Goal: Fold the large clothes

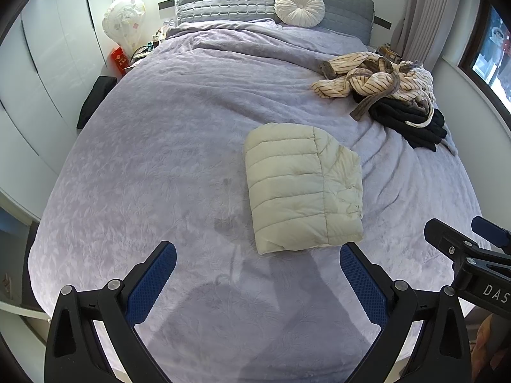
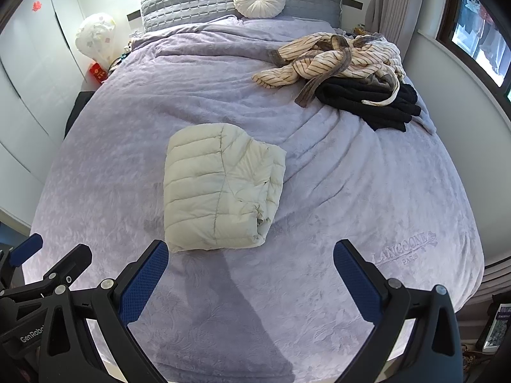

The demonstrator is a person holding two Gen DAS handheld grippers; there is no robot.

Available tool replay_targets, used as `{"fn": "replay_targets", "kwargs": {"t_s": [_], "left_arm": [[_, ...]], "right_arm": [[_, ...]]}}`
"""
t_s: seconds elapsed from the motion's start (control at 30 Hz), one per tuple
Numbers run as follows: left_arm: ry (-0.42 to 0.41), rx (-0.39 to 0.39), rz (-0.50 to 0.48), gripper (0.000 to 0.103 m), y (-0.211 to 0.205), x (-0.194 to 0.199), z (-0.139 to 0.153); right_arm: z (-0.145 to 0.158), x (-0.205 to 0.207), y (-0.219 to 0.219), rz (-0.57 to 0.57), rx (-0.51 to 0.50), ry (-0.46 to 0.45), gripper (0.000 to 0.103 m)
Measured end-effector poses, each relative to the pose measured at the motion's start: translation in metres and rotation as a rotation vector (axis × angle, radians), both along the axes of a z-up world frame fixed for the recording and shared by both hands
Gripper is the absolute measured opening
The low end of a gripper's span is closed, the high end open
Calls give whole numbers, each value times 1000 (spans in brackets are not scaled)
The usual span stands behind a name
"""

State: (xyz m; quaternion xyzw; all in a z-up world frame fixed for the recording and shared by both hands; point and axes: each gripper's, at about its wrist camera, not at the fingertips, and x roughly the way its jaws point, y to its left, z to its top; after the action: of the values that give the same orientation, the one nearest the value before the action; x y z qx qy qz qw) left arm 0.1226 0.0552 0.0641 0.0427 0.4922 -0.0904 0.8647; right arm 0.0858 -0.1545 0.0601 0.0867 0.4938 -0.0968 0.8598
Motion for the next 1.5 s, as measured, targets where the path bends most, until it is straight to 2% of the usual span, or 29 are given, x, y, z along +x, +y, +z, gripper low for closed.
{"fn": "replay_targets", "kwargs": {"t_s": [1.5], "left_arm": [[5,2,-2,103,3,4,-2]], "right_arm": [[2,3,-1,0,2,4,103]]}}
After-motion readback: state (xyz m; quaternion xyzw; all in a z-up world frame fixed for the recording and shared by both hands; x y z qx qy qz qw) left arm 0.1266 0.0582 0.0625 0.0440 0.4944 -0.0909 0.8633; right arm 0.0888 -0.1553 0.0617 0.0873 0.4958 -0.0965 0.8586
